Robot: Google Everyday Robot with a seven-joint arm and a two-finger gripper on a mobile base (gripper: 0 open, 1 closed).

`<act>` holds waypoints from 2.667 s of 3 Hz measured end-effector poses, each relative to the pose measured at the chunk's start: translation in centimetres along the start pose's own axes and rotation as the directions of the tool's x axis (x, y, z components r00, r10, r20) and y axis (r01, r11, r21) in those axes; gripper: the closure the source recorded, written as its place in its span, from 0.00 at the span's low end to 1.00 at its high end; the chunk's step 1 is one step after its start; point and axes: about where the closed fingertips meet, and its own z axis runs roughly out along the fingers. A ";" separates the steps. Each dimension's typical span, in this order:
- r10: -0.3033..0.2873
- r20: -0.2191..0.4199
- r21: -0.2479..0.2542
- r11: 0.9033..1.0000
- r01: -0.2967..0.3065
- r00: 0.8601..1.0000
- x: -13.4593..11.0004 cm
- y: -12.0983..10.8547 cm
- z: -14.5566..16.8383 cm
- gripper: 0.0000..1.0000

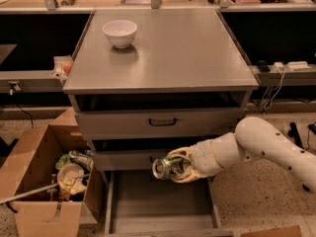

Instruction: Pick green can from bottom drawer and place on counter

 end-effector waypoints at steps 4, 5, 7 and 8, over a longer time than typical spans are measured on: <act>0.090 -0.054 0.241 0.968 -0.074 0.994 -7.0 -11.9 -21.2 1.00; 0.074 -0.052 0.272 0.961 -0.057 0.996 -7.5 -12.6 -22.2 1.00; 0.122 -0.003 0.290 0.950 -0.116 0.993 -7.5 -15.1 -22.2 1.00; 0.211 -0.002 0.322 0.925 -0.199 0.977 -7.1 -19.9 -23.2 1.00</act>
Offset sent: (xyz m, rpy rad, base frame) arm 0.0430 -0.0764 0.1982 0.0971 -0.1951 -0.1587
